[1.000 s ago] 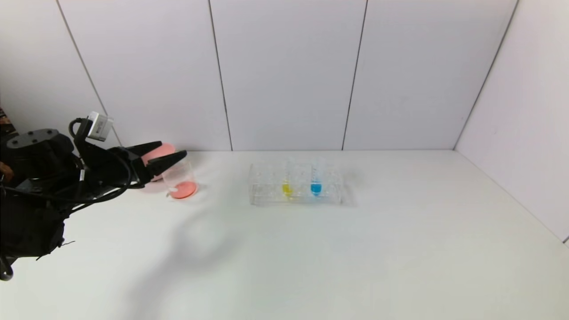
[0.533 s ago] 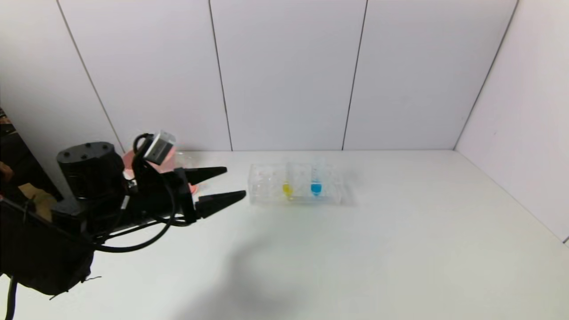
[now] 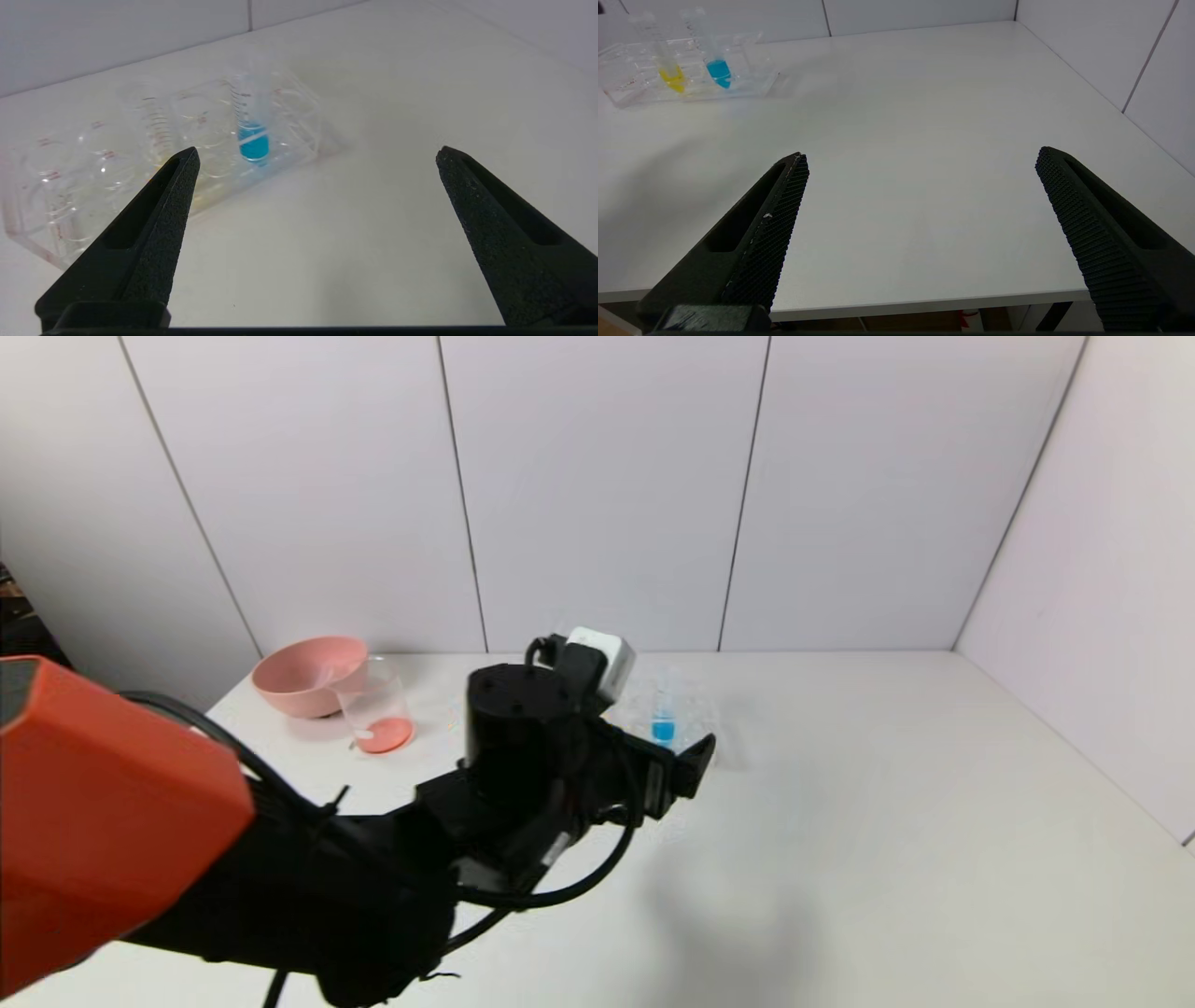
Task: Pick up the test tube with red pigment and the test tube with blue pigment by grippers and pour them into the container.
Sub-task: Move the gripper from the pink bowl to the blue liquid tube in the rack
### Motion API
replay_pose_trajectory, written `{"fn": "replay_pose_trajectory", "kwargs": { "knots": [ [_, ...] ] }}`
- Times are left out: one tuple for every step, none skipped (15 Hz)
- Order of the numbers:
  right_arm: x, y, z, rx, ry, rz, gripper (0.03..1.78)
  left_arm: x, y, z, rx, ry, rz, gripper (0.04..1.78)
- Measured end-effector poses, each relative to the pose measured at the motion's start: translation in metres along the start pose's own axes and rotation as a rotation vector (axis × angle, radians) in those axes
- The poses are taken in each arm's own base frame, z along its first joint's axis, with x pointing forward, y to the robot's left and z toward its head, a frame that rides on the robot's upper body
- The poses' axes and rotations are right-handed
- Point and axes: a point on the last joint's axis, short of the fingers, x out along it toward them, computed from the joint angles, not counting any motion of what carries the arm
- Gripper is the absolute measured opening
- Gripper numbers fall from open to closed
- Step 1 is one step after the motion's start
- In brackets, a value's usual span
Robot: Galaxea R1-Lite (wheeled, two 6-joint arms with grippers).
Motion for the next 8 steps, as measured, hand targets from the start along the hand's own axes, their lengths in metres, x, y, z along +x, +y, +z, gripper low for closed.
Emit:
{"fn": "replay_pose_trajectory", "kwargs": {
  "knots": [
    [0.0,0.0,0.0,0.0,0.0,0.0,1.77,0.013,-0.011,-0.001,0.004,-0.01,0.093,1.76],
    [0.0,0.0,0.0,0.0,0.0,0.0,1.77,0.027,-0.021,-0.003,0.008,-0.017,0.189,1.76],
    [0.0,0.0,0.0,0.0,0.0,0.0,1.77,0.039,-0.029,-0.007,0.013,-0.019,0.27,1.76],
    [0.0,0.0,0.0,0.0,0.0,0.0,1.77,0.05,-0.035,-0.011,0.017,-0.024,0.35,1.76],
    [0.0,0.0,0.0,0.0,0.0,0.0,1.77,0.06,-0.04,-0.015,0.02,-0.03,0.411,1.76],
    [0.0,0.0,0.0,0.0,0.0,0.0,1.77,0.069,-0.043,-0.018,0.019,-0.041,0.461,1.76],
    [0.0,0.0,0.0,0.0,0.0,0.0,1.77,0.076,-0.046,-0.022,0.016,-0.049,0.49,1.76],
    [0.0,0.0,0.0,0.0,0.0,0.0,1.77,0.084,-0.049,-0.025,0.011,-0.058,0.514,1.76]
  ]
}}
